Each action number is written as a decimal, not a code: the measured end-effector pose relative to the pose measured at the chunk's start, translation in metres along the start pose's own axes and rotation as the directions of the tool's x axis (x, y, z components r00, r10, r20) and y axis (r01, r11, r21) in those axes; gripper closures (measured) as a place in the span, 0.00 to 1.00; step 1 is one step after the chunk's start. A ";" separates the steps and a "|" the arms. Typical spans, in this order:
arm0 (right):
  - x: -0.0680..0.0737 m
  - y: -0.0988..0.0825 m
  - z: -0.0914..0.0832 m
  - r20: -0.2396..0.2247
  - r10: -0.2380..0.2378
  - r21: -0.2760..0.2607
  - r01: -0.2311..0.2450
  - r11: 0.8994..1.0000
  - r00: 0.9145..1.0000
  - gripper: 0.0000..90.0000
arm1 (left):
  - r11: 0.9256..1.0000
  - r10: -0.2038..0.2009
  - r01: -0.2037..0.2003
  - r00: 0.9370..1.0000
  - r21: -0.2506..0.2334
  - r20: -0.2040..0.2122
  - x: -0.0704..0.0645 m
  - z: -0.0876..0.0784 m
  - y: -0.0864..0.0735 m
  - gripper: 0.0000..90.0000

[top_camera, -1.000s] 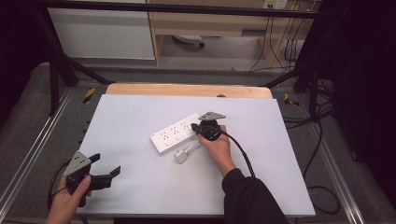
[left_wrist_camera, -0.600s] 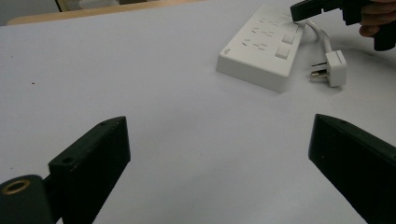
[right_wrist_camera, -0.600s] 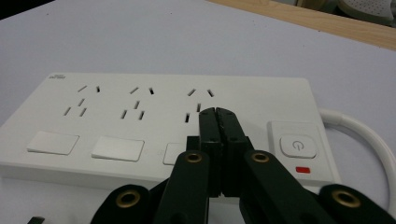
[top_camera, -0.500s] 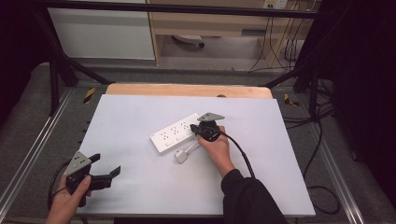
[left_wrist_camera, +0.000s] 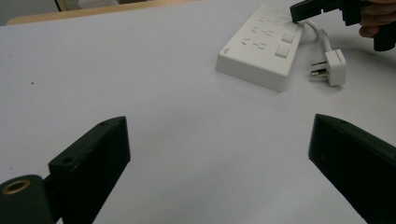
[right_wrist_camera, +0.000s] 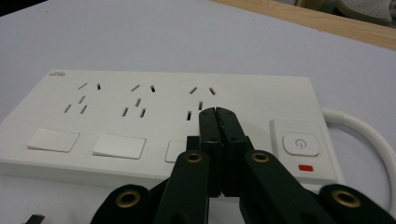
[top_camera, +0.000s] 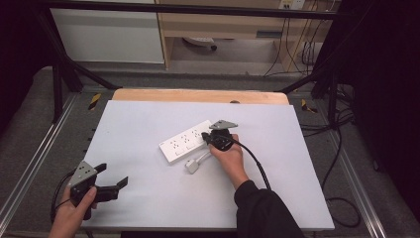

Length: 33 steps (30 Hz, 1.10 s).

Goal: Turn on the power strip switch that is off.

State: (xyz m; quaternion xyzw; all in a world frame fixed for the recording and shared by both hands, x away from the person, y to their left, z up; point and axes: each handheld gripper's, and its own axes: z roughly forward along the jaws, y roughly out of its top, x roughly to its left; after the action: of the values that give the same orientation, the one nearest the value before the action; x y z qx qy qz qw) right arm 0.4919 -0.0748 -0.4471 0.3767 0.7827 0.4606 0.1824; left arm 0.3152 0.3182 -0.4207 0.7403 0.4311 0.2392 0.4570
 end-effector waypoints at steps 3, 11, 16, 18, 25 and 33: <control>0.000 -0.001 0.000 0.003 -0.008 -0.003 0.008 1.000 1.000 1.00 | 1.000 0.000 0.000 1.000 0.000 0.001 0.000 0.000 0.000 0.06; 0.001 -0.002 -0.001 0.008 -0.010 -0.009 0.010 1.000 1.000 1.00 | 1.000 0.000 0.000 1.000 0.000 0.001 0.000 0.000 0.000 0.06; 0.000 -0.002 -0.001 0.008 -0.014 -0.010 0.014 1.000 1.000 1.00 | 1.000 0.000 0.000 1.000 0.000 0.001 0.000 0.000 0.000 0.06; 0.000 -0.002 -0.001 0.008 -0.009 -0.009 0.009 1.000 1.000 1.00 | 1.000 0.000 0.000 1.000 0.001 0.001 0.000 0.000 0.000 0.06; 0.000 -0.003 -0.001 0.009 -0.010 -0.012 0.010 1.000 1.000 1.00 | 1.000 0.000 0.000 1.000 0.001 0.001 -0.001 0.000 0.000 0.06; -0.001 -0.003 -0.001 0.007 -0.008 -0.016 0.008 1.000 1.000 1.00 | 1.000 0.001 -0.001 1.000 0.001 0.001 -0.001 0.000 0.000 0.06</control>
State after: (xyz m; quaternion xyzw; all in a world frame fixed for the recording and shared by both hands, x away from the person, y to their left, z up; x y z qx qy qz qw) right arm 0.4906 -0.0768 -0.4496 0.3737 0.7799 0.4648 0.1898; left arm 0.3151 0.3174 -0.4207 0.7410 0.4306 0.2389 0.4565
